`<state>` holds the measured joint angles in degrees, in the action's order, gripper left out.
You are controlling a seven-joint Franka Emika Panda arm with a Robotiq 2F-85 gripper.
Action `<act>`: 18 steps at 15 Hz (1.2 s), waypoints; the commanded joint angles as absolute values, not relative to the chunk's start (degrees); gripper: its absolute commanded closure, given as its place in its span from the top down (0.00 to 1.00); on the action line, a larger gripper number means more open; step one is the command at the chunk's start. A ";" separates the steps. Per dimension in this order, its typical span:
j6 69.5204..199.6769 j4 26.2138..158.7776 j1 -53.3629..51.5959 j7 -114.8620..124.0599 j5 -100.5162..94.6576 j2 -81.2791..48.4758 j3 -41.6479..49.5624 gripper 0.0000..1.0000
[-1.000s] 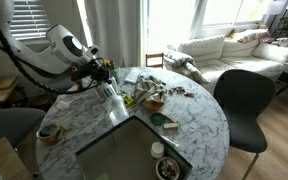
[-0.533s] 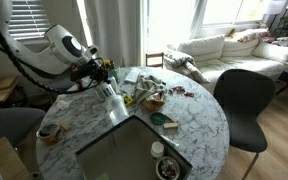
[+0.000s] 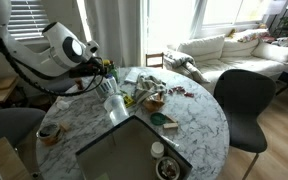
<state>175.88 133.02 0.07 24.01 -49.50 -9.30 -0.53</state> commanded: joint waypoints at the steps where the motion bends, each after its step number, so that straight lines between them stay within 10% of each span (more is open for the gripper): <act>1: 184.07 140.01 4.15 20.30 -41.65 -6.89 -3.54 0.02; 18: 192.58 156.57 2.07 14.19 -28.30 8.67 -1.92 0.02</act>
